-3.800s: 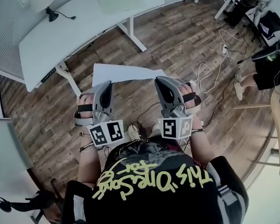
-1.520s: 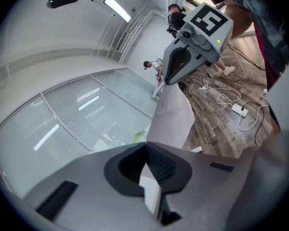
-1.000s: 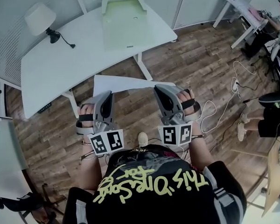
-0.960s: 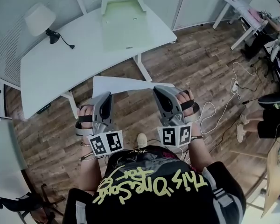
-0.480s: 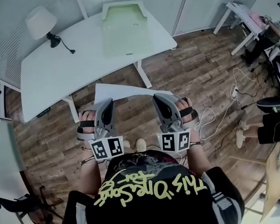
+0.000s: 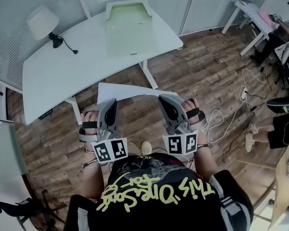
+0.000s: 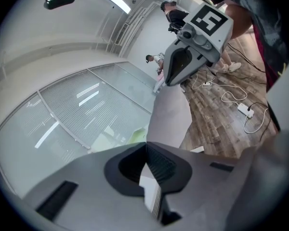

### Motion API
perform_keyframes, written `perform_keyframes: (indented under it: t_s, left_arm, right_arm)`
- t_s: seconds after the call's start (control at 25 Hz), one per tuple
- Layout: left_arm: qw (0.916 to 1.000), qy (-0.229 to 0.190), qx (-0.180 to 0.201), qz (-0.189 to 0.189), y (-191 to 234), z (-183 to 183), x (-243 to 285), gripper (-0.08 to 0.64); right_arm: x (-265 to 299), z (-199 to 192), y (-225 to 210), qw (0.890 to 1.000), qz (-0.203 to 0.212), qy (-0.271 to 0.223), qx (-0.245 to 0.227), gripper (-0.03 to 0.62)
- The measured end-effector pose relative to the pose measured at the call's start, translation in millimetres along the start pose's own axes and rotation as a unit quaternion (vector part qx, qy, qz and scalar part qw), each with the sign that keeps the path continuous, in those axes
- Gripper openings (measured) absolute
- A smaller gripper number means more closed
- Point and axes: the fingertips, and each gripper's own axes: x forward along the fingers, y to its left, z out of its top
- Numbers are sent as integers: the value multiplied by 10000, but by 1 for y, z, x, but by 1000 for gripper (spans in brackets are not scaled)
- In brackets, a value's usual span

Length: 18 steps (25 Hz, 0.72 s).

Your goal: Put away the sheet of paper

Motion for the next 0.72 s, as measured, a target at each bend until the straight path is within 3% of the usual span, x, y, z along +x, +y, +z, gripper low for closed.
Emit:
perform_keyframes:
  t_s: [0.72]
  left_arm:
    - [10000, -15, -44, -42, -3, -1, 11, 6]
  right_arm:
    - [7, -9, 1, 9999, 22, 22, 106, 8]
